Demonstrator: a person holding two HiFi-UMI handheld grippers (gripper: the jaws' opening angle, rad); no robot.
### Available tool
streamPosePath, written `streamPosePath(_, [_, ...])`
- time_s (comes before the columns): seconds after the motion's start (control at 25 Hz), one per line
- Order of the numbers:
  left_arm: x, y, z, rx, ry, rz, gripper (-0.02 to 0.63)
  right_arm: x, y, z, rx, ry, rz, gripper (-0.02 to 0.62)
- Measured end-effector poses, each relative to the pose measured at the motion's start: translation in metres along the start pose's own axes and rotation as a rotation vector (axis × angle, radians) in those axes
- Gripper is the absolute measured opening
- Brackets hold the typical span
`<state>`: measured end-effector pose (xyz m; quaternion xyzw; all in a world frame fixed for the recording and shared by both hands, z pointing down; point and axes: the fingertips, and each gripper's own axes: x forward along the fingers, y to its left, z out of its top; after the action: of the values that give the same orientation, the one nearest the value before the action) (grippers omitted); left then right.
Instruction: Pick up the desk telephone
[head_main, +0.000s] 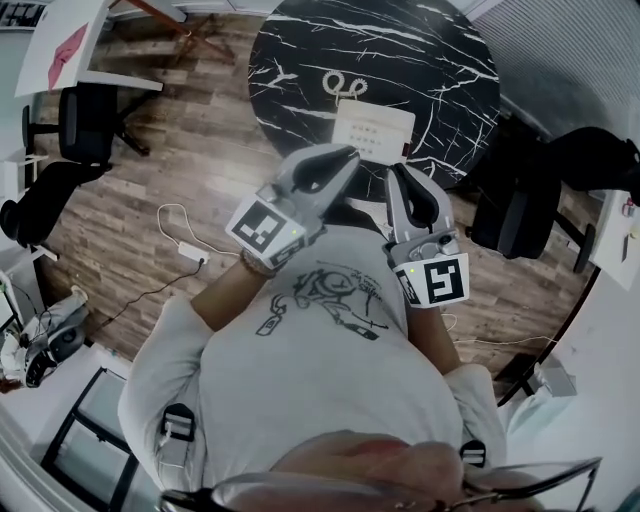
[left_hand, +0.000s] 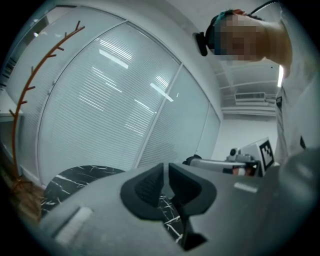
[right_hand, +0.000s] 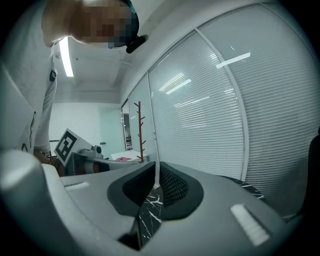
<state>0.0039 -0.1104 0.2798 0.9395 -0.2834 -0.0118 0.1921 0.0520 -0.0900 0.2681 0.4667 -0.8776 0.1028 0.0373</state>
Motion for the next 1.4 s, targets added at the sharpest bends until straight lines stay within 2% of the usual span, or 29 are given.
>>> streamPosePath(0.36, [0.017, 0.026, -0.055, -0.034, 0.088, 0.026, 0.109, 0.013, -0.031, -0.059, 0.02, 0.107, -0.023, 0.111])
streamPosePath(0.48, [0.025, 0.041, -0.076, -0.045, 0.108, 0.031, 0.112, 0.019, -0.043, -0.083, 0.027, 0.138, -0.04, 0.139])
streamPosePath(0.72, [0.032, 0.063, -0.123, -0.078, 0.178, 0.073, 0.161, 0.026, -0.059, -0.128, 0.056, 0.198, -0.054, 0.194])
streamPosePath(1.4, [0.054, 0.133, -0.246, -0.174, 0.303, 0.134, 0.241, 0.05, -0.114, -0.251, 0.113, 0.329, -0.118, 0.282])
